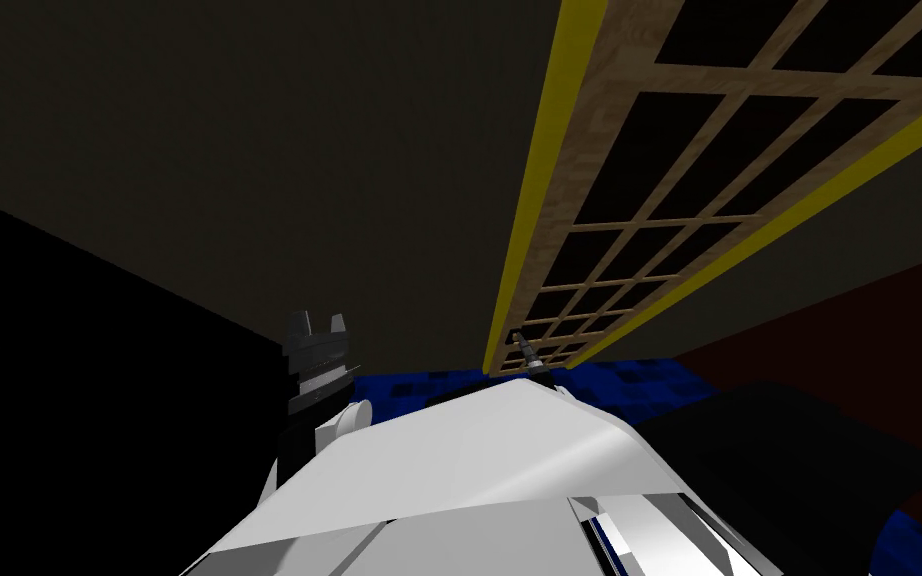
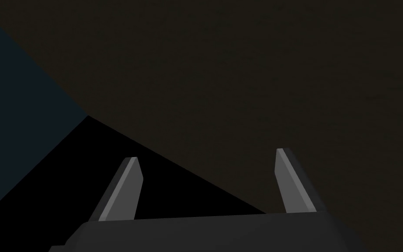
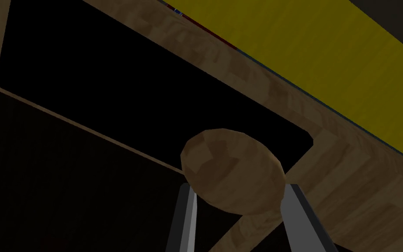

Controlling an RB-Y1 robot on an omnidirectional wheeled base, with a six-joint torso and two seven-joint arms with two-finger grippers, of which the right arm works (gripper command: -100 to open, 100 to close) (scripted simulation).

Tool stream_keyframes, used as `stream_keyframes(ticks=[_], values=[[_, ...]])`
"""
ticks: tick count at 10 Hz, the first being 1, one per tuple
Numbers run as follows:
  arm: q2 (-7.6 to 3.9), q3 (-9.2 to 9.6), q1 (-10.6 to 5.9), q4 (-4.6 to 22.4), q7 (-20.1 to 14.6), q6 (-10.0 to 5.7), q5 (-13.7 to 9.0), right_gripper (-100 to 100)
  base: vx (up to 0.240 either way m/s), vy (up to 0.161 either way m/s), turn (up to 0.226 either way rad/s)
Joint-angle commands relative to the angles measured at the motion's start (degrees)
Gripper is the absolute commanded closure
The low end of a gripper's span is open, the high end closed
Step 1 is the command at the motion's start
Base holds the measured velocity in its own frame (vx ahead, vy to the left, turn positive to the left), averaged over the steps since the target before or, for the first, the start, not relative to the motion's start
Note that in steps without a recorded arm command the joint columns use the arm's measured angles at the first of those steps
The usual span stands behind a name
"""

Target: Pull the door open

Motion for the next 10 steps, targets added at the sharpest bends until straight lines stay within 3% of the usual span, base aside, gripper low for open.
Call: stream_keyframes(ticks=[1,10], values=[[0.44,0.8,-0.4,0.6,-2.9,0.11,-0.7,100,-0.036,-0.017,0.038],[0.46,2.84,-2.55,1.9,-16.0,1.26,-5.3,100,-0.043,-0.019,0.055]])
